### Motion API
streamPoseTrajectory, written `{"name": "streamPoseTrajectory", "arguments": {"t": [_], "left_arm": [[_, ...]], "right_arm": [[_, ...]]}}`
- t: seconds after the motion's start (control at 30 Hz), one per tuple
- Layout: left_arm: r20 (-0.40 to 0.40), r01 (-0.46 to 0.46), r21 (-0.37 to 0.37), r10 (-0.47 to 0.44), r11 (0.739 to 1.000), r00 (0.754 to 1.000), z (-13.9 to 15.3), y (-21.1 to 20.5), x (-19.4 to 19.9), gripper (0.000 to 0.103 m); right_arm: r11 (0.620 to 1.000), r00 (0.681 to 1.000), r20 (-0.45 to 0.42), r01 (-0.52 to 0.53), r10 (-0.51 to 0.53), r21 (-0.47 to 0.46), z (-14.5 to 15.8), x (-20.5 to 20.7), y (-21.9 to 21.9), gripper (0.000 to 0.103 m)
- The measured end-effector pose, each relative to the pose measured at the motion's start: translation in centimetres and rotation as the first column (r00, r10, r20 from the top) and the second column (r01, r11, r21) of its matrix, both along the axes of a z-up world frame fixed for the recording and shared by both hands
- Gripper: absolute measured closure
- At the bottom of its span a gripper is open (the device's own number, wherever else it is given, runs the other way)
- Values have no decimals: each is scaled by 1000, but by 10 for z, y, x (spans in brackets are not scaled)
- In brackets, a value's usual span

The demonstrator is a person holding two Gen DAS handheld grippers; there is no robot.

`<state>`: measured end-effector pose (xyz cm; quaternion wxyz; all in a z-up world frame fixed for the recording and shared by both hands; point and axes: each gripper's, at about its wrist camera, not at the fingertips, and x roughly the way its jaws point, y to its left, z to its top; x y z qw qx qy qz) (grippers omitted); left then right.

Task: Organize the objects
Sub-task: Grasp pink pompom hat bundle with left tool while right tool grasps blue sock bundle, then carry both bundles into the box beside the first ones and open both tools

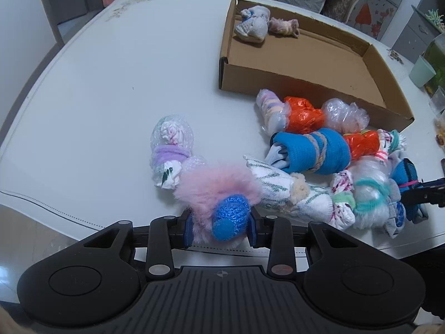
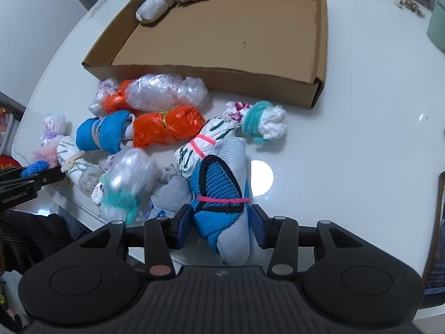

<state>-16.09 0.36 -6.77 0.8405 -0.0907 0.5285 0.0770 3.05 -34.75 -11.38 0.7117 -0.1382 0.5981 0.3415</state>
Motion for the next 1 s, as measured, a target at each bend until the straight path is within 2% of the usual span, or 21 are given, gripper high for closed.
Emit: {"name": "streamPoseTrajectory", "arguments": {"t": [0.13, 0.3, 0.6, 1.0], "left_arm": [[-7, -18, -29, 18, 999, 1000, 5, 2, -7, 62], [8, 6, -20, -6, 1000, 1000, 14, -3, -13, 62], [115, 40, 10, -41, 999, 992, 48, -7, -10, 62], [166, 55, -16, -51, 998, 985, 65, -8, 0, 61]], "right_arm": [[999, 1000, 11, 26, -26, 20, 7, 4, -7, 64], [998, 998, 27, 50, -50, 25, 12, 8, -13, 64], [991, 992, 50, 112, -116, 77, 24, 18, -22, 64], [965, 986, -30, 168, -166, 201, 37, 23, -33, 65]]}}
